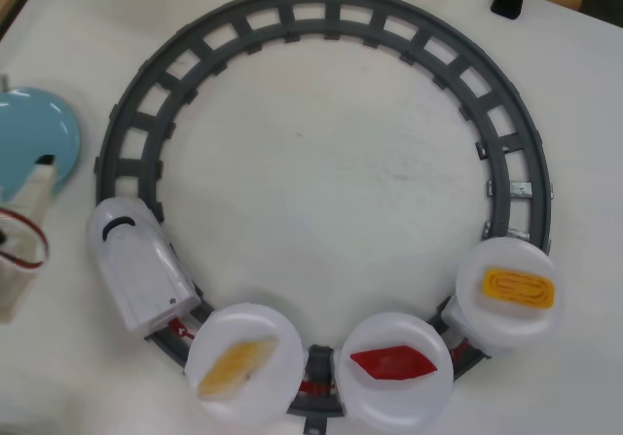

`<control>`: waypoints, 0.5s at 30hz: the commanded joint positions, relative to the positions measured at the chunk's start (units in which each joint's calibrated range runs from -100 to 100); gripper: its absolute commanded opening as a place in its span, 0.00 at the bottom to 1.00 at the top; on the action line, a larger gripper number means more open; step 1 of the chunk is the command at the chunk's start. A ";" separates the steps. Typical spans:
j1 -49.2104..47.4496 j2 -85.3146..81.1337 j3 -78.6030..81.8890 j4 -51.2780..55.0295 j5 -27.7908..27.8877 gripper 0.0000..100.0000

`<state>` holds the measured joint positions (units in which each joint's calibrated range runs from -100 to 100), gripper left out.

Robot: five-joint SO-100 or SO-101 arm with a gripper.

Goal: Pick up the sushi from the Shinkansen and put it on the blue dish

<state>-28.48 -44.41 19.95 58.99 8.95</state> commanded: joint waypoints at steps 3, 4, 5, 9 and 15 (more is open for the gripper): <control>11.14 14.01 -17.87 9.25 2.71 0.31; 12.99 16.00 -20.04 11.37 3.08 0.31; 14.66 17.74 -22.20 13.58 3.55 0.31; 20.12 22.89 -29.95 23.26 5.22 0.31; 25.93 27.03 -34.82 36.76 8.47 0.31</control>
<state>-5.11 -17.92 -11.16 90.92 16.14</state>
